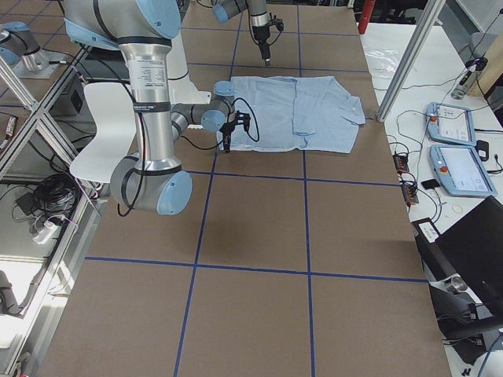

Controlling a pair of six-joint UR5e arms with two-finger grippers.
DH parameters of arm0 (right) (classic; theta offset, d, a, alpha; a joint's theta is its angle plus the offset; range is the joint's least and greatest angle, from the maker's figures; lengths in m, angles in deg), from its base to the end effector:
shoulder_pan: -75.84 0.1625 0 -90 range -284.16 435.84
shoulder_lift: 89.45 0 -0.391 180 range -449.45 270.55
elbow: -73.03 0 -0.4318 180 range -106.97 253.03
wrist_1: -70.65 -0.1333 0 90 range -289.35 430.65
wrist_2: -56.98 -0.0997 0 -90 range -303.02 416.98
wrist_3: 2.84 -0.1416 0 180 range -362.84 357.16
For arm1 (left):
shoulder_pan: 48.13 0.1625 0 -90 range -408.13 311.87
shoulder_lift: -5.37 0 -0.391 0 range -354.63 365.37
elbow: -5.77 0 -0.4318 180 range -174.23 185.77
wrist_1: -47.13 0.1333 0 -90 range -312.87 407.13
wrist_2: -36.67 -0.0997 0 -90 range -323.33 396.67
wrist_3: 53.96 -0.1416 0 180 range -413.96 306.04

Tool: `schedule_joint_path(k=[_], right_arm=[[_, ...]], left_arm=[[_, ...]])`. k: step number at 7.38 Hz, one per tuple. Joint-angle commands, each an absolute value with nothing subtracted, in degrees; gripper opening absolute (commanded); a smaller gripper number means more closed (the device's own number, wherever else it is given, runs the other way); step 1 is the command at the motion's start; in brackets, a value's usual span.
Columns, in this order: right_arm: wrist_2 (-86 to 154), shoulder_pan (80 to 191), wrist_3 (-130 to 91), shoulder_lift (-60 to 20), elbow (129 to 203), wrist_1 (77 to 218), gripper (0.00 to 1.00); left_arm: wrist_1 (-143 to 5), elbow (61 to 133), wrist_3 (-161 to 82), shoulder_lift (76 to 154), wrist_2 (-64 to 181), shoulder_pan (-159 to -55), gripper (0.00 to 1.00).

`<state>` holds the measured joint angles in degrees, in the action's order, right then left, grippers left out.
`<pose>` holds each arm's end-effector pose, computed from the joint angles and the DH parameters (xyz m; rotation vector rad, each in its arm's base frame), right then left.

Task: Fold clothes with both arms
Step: 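Move both grippers down to the shirt's side edges near the hem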

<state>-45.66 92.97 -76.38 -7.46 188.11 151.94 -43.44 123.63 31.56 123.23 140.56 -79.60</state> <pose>-0.5267 -0.2694 0.3505 0.0082 -0.7564 -0.0693 0.4562 -0.3956 0.1447 0.0903 1.0023 -0.3118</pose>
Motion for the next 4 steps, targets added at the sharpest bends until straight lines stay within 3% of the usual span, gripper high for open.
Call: schedule_joint_path(k=[1,3,4], right_arm=[[-45.67,92.81,-76.58,-7.37,188.08,151.95,0.38],[-45.59,92.81,-76.58,-7.36,188.08,152.91,0.02],[-45.50,92.81,-76.58,-7.36,188.60,153.01,0.00]], left_arm=[[-43.40,123.63,31.55,123.23,140.56,-79.59,0.99],[-43.40,123.54,31.55,123.23,140.64,-79.59,0.98],[-43.40,123.63,31.55,123.14,141.25,-79.68,0.98]])
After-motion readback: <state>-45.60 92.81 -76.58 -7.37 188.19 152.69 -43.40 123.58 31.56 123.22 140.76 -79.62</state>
